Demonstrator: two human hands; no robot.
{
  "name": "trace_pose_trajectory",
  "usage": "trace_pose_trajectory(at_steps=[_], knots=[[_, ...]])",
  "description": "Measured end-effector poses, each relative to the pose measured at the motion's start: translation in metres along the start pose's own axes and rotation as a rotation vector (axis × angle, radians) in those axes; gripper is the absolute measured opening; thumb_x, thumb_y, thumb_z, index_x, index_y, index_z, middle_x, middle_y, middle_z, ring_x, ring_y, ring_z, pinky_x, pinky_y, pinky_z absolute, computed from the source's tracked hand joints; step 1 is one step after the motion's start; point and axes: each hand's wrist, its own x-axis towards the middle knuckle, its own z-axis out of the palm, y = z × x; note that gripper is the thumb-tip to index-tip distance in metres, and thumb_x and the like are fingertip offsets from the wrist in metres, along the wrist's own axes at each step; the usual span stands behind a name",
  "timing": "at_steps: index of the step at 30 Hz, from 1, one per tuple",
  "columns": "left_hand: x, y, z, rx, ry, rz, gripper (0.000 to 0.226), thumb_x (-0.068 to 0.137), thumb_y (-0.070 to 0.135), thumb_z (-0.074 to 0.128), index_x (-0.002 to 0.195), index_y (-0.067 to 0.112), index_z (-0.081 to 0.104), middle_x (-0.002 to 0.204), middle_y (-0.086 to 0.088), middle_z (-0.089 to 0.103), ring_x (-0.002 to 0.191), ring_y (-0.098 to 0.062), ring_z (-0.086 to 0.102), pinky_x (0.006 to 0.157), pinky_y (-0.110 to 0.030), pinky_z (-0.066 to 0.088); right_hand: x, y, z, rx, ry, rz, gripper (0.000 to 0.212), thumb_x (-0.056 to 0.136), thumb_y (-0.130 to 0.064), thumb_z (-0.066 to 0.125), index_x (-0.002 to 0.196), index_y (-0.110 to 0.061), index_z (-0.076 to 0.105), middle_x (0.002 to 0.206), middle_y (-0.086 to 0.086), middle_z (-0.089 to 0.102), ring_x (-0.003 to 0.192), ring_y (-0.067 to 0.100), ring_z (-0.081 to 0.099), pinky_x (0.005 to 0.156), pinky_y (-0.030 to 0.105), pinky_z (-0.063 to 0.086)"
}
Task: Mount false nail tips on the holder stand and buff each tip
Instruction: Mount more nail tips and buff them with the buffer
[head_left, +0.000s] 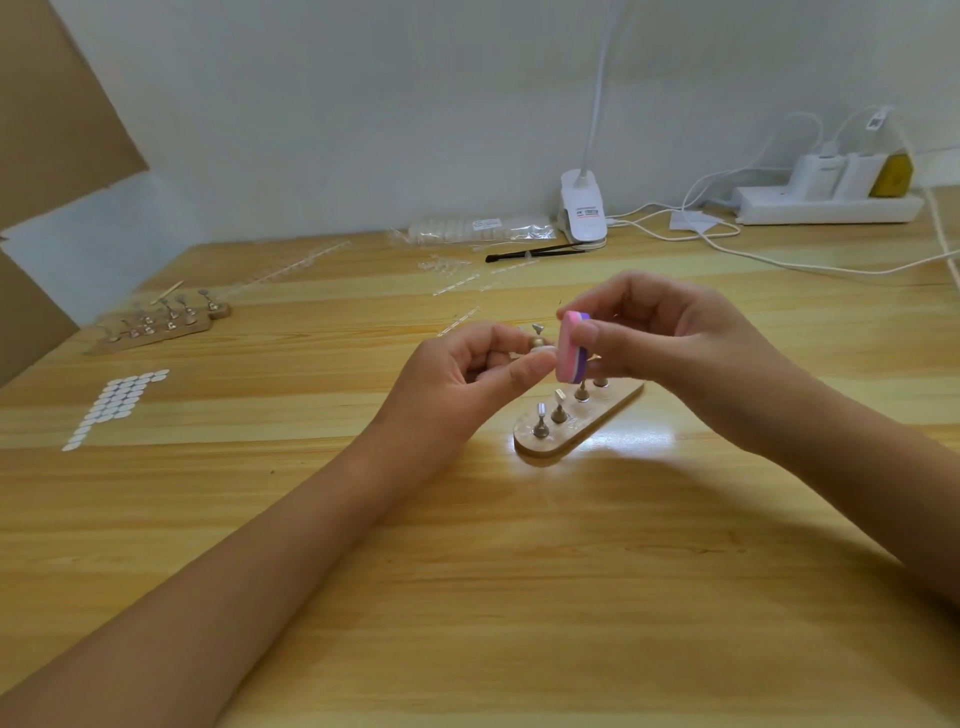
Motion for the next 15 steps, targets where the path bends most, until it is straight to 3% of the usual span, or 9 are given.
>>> trace_pose_trajectory(at_steps=[2, 5, 8, 11, 14, 15], knots=[[-0.0023, 0.0016, 0.0017, 0.007, -0.011, 0.003, 0.031, 0.080, 0.040, 0.067, 0.100, 0.017, 0.072, 0.087, -0.038, 0.056, 0.077, -0.023, 0.052, 0.075, -0.023, 0.048, 0.0004, -0.0032, -0.0043, -0.020, -0.051, 0.019, 0.031, 0.081, -0.026, 0.069, 0.104, -0.005, 0.066, 0.091, 0.005, 0.074, 0.085, 0.017, 0.072, 0.075, 0.022, 0.056], [-0.0027, 0.0009, 0.0046, 0.010, -0.029, -0.010, 0.024, 0.079, 0.040, 0.068, 0.095, 0.022, 0.072, 0.089, -0.039, 0.057, 0.078, -0.024, 0.052, 0.075, -0.029, 0.045, 0.0007, -0.0056, -0.0082, -0.060, -0.120, 0.047, 0.034, 0.080, -0.029, 0.070, 0.104, -0.005, 0.066, 0.091, 0.005, 0.074, 0.085, 0.017, 0.072, 0.076, 0.023, 0.056], [-0.0018, -0.0020, 0.0047, -0.004, -0.011, -0.007, 0.023, 0.079, 0.039, 0.068, 0.095, 0.023, 0.072, 0.091, -0.030, 0.064, 0.076, -0.013, 0.058, 0.072, -0.016, 0.048, 0.0019, -0.0059, -0.0106, -0.023, -0.047, 0.022, 0.032, 0.079, -0.028, 0.070, 0.103, -0.007, 0.067, 0.089, 0.003, 0.074, 0.083, 0.016, 0.072, 0.075, 0.023, 0.056], [-0.0013, -0.0036, 0.0045, 0.002, -0.004, -0.009, 0.025, 0.080, 0.039, 0.067, 0.096, 0.021, 0.072, 0.085, -0.027, 0.065, 0.073, -0.012, 0.057, 0.067, -0.013, 0.045, 0.0012, -0.0078, -0.0098, -0.079, -0.165, 0.065, 0.034, 0.080, -0.029, 0.070, 0.104, -0.004, 0.066, 0.092, 0.006, 0.074, 0.085, 0.018, 0.072, 0.075, 0.022, 0.056], [-0.0008, -0.0035, 0.0031, -0.033, 0.014, -0.012, 0.029, 0.081, 0.035, 0.068, 0.099, 0.013, 0.072, 0.071, 0.001, 0.068, 0.066, 0.002, 0.059, 0.065, -0.008, 0.043, 0.0011, -0.0060, -0.0076, -0.056, -0.088, 0.028, 0.035, 0.080, -0.030, 0.070, 0.104, -0.005, 0.068, 0.092, 0.006, 0.074, 0.084, 0.016, 0.072, 0.074, 0.021, 0.055], [-0.0009, -0.0035, 0.0026, -0.029, 0.013, -0.007, 0.030, 0.081, 0.035, 0.068, 0.100, 0.011, 0.072, 0.070, 0.001, 0.068, 0.067, 0.001, 0.059, 0.067, -0.009, 0.044, 0.0013, -0.0055, -0.0070, -0.060, -0.084, 0.026, 0.035, 0.080, -0.030, 0.070, 0.104, -0.005, 0.068, 0.092, 0.007, 0.074, 0.083, 0.016, 0.072, 0.073, 0.021, 0.055]])
